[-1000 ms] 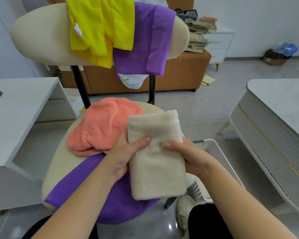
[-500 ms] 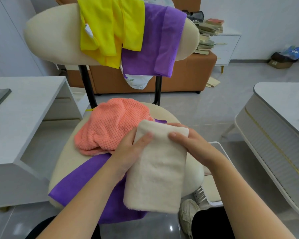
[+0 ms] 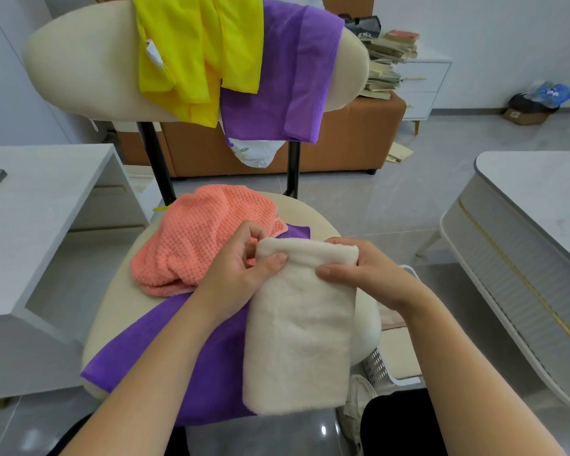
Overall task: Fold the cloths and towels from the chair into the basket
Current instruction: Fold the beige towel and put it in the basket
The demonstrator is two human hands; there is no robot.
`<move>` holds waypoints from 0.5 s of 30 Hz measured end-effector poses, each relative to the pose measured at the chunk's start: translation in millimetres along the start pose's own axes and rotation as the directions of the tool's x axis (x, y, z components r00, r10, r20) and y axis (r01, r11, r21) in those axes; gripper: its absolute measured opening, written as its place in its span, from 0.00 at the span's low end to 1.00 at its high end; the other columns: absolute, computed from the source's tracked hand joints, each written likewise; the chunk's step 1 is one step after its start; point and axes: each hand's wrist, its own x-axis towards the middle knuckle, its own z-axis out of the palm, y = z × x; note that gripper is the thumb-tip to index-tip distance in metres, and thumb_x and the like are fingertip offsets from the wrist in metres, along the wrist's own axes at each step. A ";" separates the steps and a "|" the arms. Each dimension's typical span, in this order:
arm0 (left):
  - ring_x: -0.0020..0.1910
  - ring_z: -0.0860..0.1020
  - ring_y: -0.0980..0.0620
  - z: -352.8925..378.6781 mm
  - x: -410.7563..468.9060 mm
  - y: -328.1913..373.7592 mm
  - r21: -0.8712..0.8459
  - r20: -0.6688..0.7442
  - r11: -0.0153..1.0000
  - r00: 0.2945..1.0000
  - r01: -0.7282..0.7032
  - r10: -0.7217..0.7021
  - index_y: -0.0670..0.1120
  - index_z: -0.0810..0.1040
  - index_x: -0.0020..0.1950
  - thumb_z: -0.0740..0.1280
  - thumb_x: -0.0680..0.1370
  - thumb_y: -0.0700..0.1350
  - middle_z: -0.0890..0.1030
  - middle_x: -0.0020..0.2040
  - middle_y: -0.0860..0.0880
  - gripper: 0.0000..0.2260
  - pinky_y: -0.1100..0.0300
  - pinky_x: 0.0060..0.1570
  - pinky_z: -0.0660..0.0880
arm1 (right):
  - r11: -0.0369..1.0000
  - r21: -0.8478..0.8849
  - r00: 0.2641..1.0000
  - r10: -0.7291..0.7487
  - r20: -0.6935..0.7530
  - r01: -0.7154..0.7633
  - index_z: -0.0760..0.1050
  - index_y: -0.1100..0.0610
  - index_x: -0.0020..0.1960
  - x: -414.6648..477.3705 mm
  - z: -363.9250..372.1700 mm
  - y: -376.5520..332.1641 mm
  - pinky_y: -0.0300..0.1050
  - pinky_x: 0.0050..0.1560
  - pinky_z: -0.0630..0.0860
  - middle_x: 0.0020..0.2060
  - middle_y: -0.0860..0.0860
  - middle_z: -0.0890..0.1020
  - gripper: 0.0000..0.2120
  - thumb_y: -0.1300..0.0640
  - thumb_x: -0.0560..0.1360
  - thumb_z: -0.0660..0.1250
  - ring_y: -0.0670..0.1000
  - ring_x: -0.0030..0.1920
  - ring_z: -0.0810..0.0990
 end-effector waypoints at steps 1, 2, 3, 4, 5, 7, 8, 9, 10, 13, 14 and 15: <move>0.33 0.70 0.59 0.5 0.5 -0.7 0.018 0.005 1.000 1.000 -0.013 0.013 0.52 0.69 0.40 0.69 0.66 0.56 0.72 0.33 0.56 0.12 0.67 0.31 0.69 | 1.000 0.010 1.000 0.004 -0.001 -0.004 0.79 0.60 0.50 -0.8 -0.3 -0.1 0.40 0.45 0.76 0.42 0.49 0.82 0.14 0.54 0.68 0.72 0.48 0.45 0.81; 0.32 0.67 0.59 1.3 1.1 -1.4 0.025 0.008 0.999 1.000 -0.021 0.021 0.52 0.67 0.38 0.69 0.67 0.55 0.69 0.32 0.56 0.13 0.68 0.30 0.67 | 1.000 0.022 1.000 0.007 -0.001 -0.007 0.79 0.59 0.49 -1.5 -0.7 0.1 0.40 0.45 0.76 0.42 0.49 0.81 0.13 0.54 0.68 0.72 0.48 0.45 0.80; 0.31 0.66 0.59 1.9 1.7 -2.1 0.027 0.005 0.999 1.000 -0.020 0.019 0.52 0.66 0.38 0.69 0.67 0.55 0.67 0.32 0.56 0.13 0.68 0.29 0.66 | 0.999 0.030 1.000 0.011 0.002 -0.011 0.78 0.59 0.48 -2.2 -1.2 -0.1 0.39 0.44 0.75 0.41 0.48 0.81 0.11 0.54 0.69 0.71 0.47 0.44 0.80; 0.31 0.65 0.58 2.9 2.4 -3.4 0.025 -0.002 1.000 1.000 -0.008 0.008 0.51 0.65 0.38 0.70 0.67 0.55 0.66 0.32 0.55 0.15 0.67 0.29 0.65 | 0.999 0.031 1.000 0.019 0.006 -0.019 0.78 0.58 0.47 -2.7 -1.9 0.3 0.38 0.43 0.75 0.40 0.47 0.81 0.09 0.55 0.69 0.70 0.46 0.43 0.80; 0.31 0.65 0.58 4.3 2.6 -4.5 0.019 -0.011 1.000 1.000 0.017 -0.017 0.50 0.64 0.39 0.71 0.67 0.54 0.66 0.32 0.55 0.16 0.66 0.29 0.65 | 0.999 0.021 0.999 0.033 0.012 -0.034 0.78 0.57 0.46 -3.1 -2.9 0.3 0.38 0.43 0.75 0.39 0.47 0.81 0.08 0.56 0.69 0.70 0.46 0.43 0.80; 0.33 0.70 0.56 8.8 2.1 -5.4 -0.003 -0.006 0.996 0.996 0.089 -0.089 0.49 0.65 0.43 0.72 0.65 0.55 0.72 0.34 0.52 0.19 0.63 0.33 0.70 | 0.997 -0.034 0.997 0.068 0.022 -0.067 0.78 0.58 0.47 -3.3 -6.8 2.3 0.42 0.45 0.75 0.40 0.48 0.81 0.10 0.56 0.68 0.71 0.47 0.44 0.80; 0.37 0.74 0.54 11.3 1.8 -6.8 -0.009 0.003 0.992 0.992 0.124 -0.124 0.50 0.66 0.47 0.73 0.64 0.56 0.76 0.38 0.51 0.21 0.61 0.37 0.73 | 0.994 -0.070 0.996 0.082 0.030 -0.080 0.78 0.58 0.50 -3.4 -9.1 3.5 0.43 0.48 0.77 0.42 0.50 0.81 0.13 0.56 0.67 0.72 0.48 0.45 0.80; 0.41 0.77 0.52 13.4 1.5 -8.8 -0.007 0.005 0.989 0.989 0.147 -0.147 0.52 0.67 0.51 0.74 0.64 0.55 0.80 0.42 0.49 0.22 0.59 0.41 0.75 | 0.990 -0.100 0.994 0.099 0.040 -0.095 0.79 0.57 0.52 -3.8 -10.7 3.3 0.44 0.51 0.77 0.45 0.51 0.82 0.14 0.56 0.67 0.74 0.49 0.48 0.81; 0.44 0.79 0.52 15.6 1.1 -10.3 0.001 0.004 0.987 0.987 0.158 -0.158 0.54 0.67 0.55 0.74 0.65 0.53 0.82 0.45 0.48 0.24 0.59 0.43 0.76 | 0.987 -0.122 0.992 0.114 0.049 -0.107 0.79 0.55 0.54 -4.2 -12.2 3.1 0.43 0.53 0.78 0.48 0.51 0.83 0.15 0.56 0.68 0.75 0.49 0.51 0.81; 0.47 0.82 0.50 22.9 1.6 -10.4 -0.035 0.031 0.980 0.981 0.193 -0.192 0.55 0.65 0.64 0.74 0.66 0.49 0.83 0.49 0.47 0.30 0.57 0.46 0.79 | 0.980 -0.145 0.984 0.152 0.095 -0.138 0.81 0.53 0.54 -6.6 -14.8 -0.5 0.37 0.49 0.77 0.48 0.48 0.84 0.12 0.58 0.70 0.74 0.46 0.50 0.82; 0.47 0.83 0.51 25.4 2.0 -10.6 -0.063 0.040 0.974 0.976 0.218 -0.216 0.54 0.65 0.66 0.75 0.67 0.49 0.83 0.48 0.46 0.31 0.58 0.45 0.79 | 0.980 -0.141 0.983 0.158 0.096 -0.143 0.82 0.53 0.52 -7.1 -15.2 -0.3 0.37 0.48 0.76 0.45 0.48 0.84 0.11 0.57 0.70 0.75 0.46 0.48 0.82; 0.46 0.83 0.52 27.2 2.0 -9.8 -0.091 0.034 0.964 0.969 0.249 -0.247 0.52 0.65 0.66 0.75 0.69 0.48 0.84 0.47 0.47 0.30 0.61 0.43 0.78 | 0.980 -0.130 0.985 0.158 0.070 -0.148 0.82 0.54 0.49 -7.4 -15.9 0.2 0.38 0.47 0.76 0.43 0.48 0.84 0.11 0.55 0.68 0.75 0.46 0.46 0.82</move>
